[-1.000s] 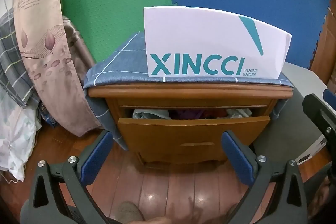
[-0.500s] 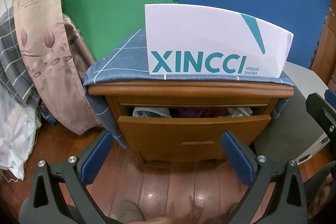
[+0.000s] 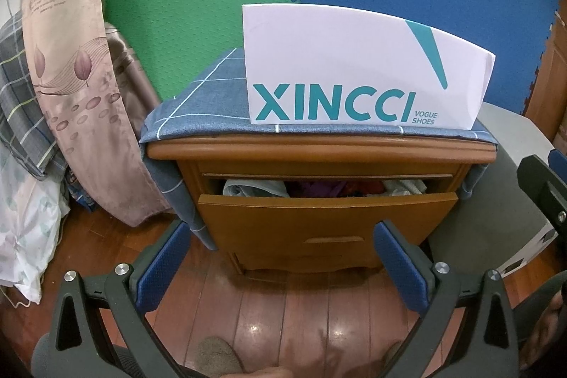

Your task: Take underwear out of drawer

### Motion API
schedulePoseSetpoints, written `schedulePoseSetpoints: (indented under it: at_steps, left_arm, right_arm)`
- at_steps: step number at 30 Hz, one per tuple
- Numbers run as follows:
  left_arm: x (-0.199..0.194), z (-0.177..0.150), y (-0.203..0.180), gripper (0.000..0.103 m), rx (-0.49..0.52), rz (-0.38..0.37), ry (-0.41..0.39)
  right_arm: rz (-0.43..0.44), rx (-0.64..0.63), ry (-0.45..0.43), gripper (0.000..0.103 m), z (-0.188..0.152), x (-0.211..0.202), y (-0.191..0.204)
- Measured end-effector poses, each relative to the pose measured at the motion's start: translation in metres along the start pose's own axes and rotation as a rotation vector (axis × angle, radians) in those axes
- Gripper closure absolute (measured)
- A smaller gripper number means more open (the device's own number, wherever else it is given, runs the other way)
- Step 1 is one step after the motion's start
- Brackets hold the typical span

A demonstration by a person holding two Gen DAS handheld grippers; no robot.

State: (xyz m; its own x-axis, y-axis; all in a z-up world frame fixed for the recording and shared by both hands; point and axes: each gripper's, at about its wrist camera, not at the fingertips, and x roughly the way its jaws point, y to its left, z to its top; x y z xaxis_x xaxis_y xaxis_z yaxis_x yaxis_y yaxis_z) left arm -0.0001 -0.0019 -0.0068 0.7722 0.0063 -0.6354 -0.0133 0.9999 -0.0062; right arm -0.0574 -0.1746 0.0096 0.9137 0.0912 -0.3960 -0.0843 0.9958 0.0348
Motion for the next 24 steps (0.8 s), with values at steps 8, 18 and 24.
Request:
schedulePoseSetpoints:
  at_steps: [8,18,24]
  left_arm:
    - [0.0011,-0.0006,0.0009,0.001,0.000,0.001,0.003]
    - [0.0009,-0.0047,0.0013,0.001,-0.003,-0.003,0.014]
    - [0.0022,-0.0038,0.0028,0.001,-0.017,0.001,0.029]
  right_arm:
    - [0.000,0.001,-0.001,0.000,-0.0008,-0.0003,0.0004]
    - [0.000,0.004,-0.002,0.000,-0.0008,0.0008,-0.0008]
    - [0.005,0.017,-0.004,0.000,-0.0004,-0.0003,-0.0041]
